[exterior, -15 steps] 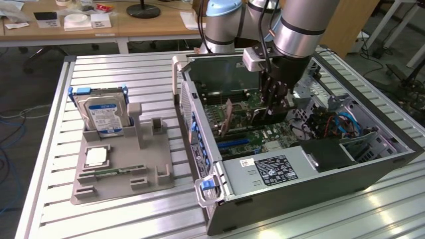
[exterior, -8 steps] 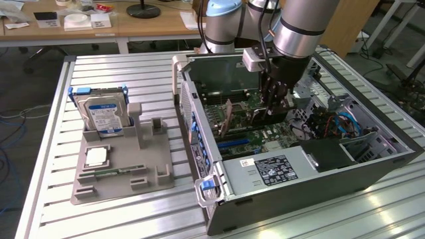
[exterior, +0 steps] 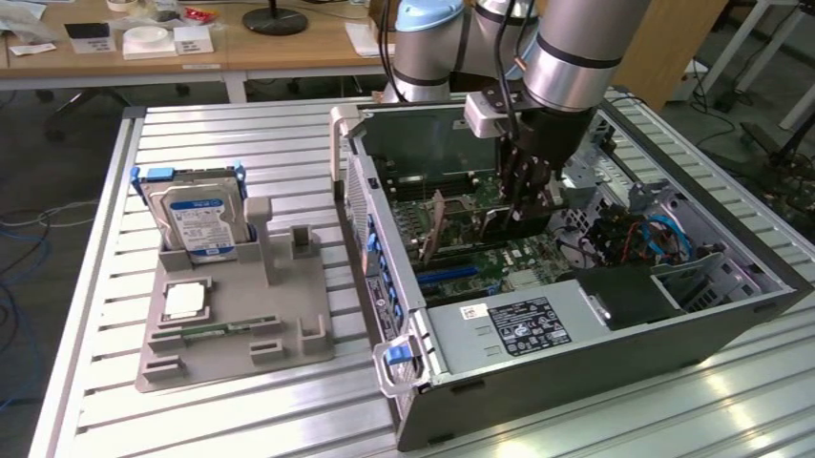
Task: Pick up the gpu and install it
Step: 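Insert the gpu into the slot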
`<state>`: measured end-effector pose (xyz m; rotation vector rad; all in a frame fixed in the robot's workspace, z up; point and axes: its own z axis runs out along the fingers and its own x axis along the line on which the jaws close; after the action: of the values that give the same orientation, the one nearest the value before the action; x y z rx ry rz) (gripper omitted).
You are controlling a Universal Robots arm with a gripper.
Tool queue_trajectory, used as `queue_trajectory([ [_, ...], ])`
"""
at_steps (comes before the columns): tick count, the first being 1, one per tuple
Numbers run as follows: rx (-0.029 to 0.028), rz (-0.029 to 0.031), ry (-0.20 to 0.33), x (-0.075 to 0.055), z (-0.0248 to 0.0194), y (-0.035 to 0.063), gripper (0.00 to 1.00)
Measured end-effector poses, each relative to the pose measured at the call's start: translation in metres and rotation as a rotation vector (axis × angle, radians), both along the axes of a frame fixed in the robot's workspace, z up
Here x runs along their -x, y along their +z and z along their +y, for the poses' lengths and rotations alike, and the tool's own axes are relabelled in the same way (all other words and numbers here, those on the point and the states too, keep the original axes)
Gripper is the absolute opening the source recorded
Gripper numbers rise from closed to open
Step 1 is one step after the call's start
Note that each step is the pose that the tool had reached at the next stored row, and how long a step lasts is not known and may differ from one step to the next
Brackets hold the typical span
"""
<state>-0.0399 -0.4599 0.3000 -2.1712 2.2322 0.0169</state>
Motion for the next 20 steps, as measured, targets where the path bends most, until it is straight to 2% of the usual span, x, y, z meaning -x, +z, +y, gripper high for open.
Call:
queue_trajectory([
  [11,-0.0001,-0.0001,0.000,0.0009,0.0000,-0.0071,0.26],
  [20,-0.0001,-0.0002,0.000,0.0021,0.0000,-0.0075,0.26],
])
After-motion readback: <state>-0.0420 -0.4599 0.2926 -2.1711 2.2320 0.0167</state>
